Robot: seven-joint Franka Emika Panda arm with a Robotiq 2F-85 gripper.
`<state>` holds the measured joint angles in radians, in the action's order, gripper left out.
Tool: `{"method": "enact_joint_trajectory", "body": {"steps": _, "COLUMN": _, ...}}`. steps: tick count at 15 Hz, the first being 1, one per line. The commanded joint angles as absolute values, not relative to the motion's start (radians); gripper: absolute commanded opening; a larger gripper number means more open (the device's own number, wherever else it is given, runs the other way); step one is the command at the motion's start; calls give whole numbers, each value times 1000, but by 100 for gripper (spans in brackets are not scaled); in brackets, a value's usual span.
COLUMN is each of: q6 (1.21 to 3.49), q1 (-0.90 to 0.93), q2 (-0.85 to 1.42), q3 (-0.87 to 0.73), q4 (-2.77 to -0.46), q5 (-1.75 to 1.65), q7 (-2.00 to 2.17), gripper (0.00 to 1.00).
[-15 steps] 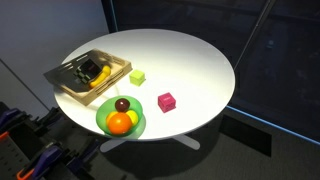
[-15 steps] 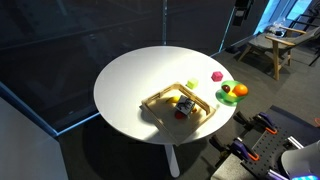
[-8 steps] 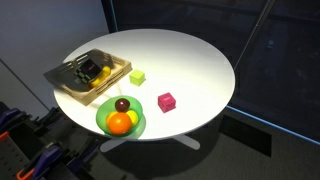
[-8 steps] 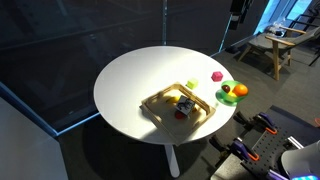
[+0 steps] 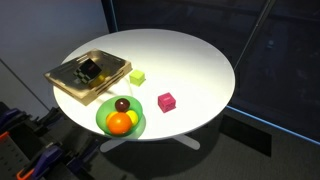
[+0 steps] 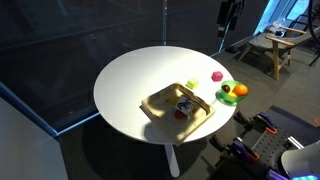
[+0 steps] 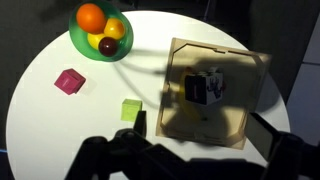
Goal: Pick up the block with the number one on it and put it on the table
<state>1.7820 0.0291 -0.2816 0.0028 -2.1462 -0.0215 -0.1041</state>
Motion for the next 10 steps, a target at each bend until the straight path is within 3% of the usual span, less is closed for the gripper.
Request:
{"method": "enact_joint_trajectory", "body": {"steps": 1, "q6": 1890, "q1": 9, "q2": -260, "q3": 2, "q4": -2191, "q5": -44, "q7": -56, "gripper": 100}}
{"method": "enact_joint_trajectory", "body": {"steps": 10, "q6": 2274, "q1": 2, "q2": -260, "q3": 36, "q4": -2394, "q5": -101, "q7": 101, "gripper": 100}}
